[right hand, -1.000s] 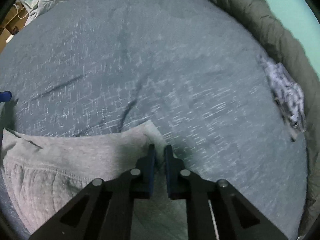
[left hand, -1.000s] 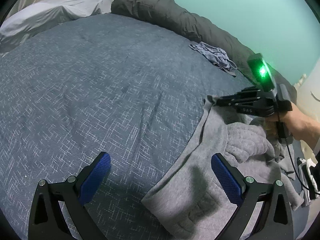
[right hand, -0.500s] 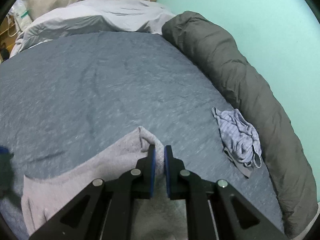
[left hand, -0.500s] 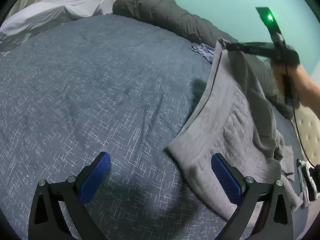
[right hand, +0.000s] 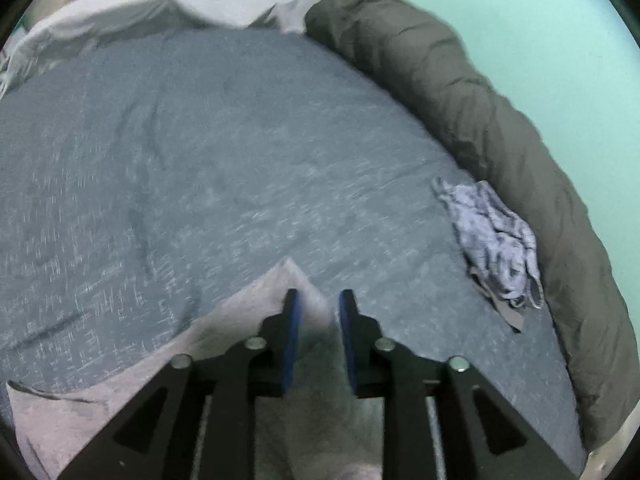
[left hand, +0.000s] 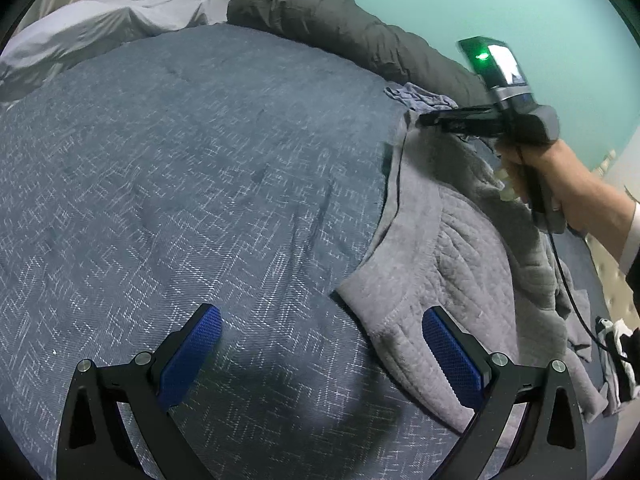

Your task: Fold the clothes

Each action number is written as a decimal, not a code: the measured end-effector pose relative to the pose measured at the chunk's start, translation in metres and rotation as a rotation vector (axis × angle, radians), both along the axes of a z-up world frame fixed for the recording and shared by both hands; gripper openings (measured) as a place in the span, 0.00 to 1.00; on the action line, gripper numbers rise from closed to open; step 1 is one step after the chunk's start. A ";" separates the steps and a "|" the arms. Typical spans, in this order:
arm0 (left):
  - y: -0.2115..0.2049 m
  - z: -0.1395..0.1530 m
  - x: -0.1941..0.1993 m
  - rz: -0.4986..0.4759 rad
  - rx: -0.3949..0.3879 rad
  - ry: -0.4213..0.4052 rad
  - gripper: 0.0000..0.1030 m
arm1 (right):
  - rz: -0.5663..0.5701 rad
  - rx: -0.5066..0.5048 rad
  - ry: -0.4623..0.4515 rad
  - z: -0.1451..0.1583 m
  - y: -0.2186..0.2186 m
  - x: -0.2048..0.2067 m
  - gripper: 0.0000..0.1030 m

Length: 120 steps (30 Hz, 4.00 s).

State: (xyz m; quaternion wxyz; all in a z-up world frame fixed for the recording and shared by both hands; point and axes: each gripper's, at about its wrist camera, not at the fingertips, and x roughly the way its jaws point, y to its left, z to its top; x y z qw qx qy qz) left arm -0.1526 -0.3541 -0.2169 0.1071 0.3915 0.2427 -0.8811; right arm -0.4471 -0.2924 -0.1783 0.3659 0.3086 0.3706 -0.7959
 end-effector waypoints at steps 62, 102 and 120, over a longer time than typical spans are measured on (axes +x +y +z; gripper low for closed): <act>0.045 0.011 -0.021 -0.068 -0.027 0.011 1.00 | -0.323 -0.094 -0.228 -0.039 0.385 0.031 0.39; 0.045 0.009 -0.025 -0.071 -0.021 0.015 1.00 | -0.107 -0.203 -0.254 -0.008 0.349 0.050 0.02; 0.045 0.008 -0.026 -0.072 -0.017 0.013 1.00 | -0.023 -0.149 -0.550 -0.059 0.333 0.087 0.02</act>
